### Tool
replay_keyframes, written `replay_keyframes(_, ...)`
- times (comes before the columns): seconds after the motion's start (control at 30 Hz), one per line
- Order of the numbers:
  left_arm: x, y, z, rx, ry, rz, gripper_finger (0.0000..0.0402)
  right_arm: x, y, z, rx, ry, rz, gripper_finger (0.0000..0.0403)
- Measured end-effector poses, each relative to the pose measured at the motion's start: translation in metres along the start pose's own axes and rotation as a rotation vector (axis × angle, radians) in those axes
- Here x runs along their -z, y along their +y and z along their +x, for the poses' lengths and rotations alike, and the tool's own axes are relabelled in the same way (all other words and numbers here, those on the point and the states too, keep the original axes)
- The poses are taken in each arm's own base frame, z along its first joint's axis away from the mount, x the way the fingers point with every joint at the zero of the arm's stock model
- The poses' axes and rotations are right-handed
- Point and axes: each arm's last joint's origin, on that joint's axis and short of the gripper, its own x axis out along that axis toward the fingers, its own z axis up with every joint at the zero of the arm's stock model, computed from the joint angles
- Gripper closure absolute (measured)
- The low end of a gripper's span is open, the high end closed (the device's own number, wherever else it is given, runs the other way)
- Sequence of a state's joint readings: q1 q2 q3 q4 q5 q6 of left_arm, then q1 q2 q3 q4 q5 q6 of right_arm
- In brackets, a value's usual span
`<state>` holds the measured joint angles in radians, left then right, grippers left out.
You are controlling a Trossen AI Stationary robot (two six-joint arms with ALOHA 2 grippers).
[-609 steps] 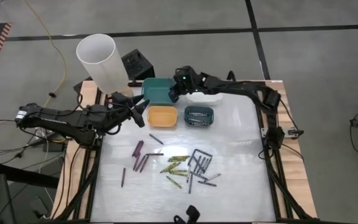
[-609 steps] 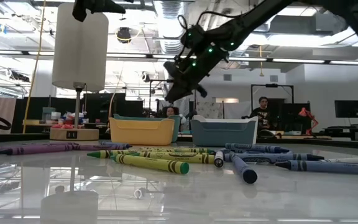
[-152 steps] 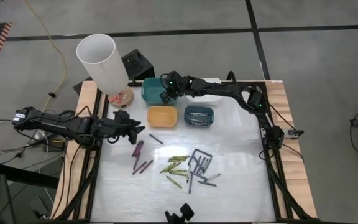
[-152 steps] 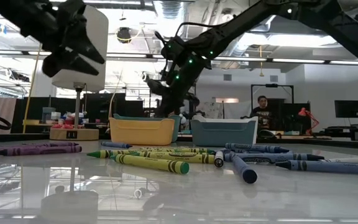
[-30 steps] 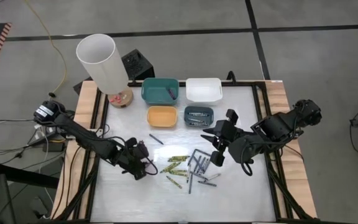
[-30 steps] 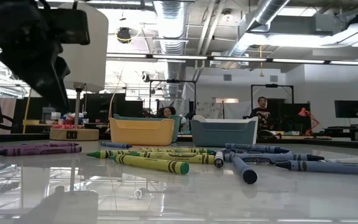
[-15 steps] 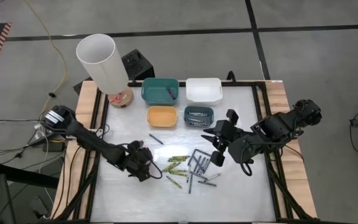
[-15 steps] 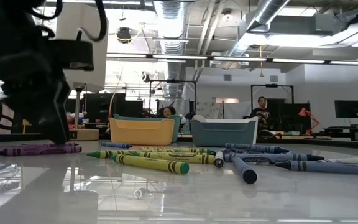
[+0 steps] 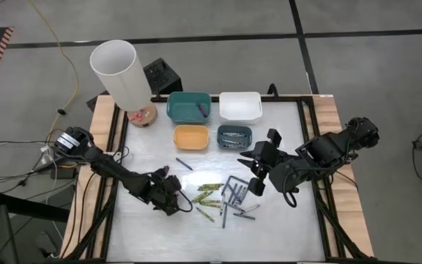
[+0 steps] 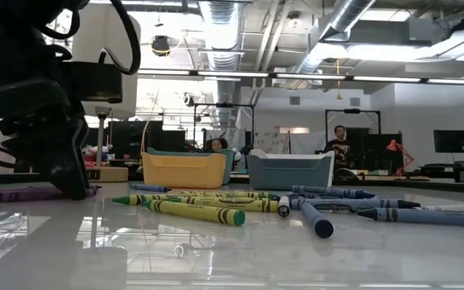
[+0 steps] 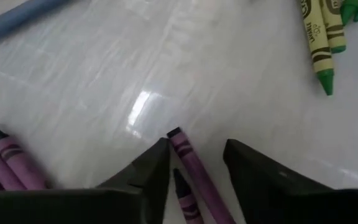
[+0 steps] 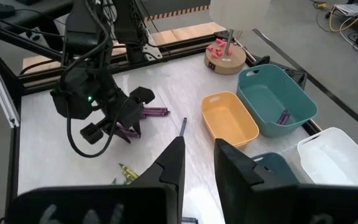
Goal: Sort crayons
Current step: Put the violet crayon into the green bin
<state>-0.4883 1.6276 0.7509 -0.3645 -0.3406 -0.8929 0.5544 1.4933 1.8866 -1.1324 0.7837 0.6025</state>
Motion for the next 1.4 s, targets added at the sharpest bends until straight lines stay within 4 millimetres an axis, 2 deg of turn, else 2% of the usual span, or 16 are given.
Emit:
replay_keyframes(0.2, 0.000, 0.000, 0.000, 0.011, 0.018, -0.040, 0.0371, 0.000, 0.000, 0.000, 0.000, 0.000, 0.001, 0.0322)
replay_keyframes(0.27, 0.000, 0.000, 0.000, 0.011, 0.018, -0.056, 0.0390, 0.000, 0.000, 0.000, 0.000, -0.001, 0.002, 0.0322)
replay_keyframes(0.63, -0.018, -0.015, -0.009, 0.053, -0.019, -0.039, 0.0389, 0.000, 0.000, 0.000, 0.000, -0.002, 0.033, 0.0322)
replay_keyframes(0.8, -0.041, -0.022, -0.021, 0.105, -0.067, -0.044, 0.0390, 0.000, 0.000, 0.000, 0.000, -0.002, 0.051, 0.0322)
replay_keyframes(0.9, -0.060, -0.022, -0.036, 0.134, -0.137, -0.040, 0.0391, 0.000, 0.000, 0.000, 0.000, -0.002, 0.054, 0.0322)
replay_keyframes(1.03, -0.082, -0.010, -0.059, 0.127, -0.259, -0.062, 0.0391, 0.000, 0.000, 0.000, 0.001, 0.000, 0.052, 0.0322)
replay_keyframes(1.27, -0.116, 0.031, -0.092, 0.054, -0.460, -0.171, 0.0391, 0.000, 0.000, 0.000, 0.005, 0.001, 0.049, 0.0322)
replay_keyframes(1.4, -0.135, 0.050, -0.106, 0.080, -0.573, -0.239, 0.0391, 0.001, -0.001, 0.000, 0.009, 0.005, 0.044, 0.0322)
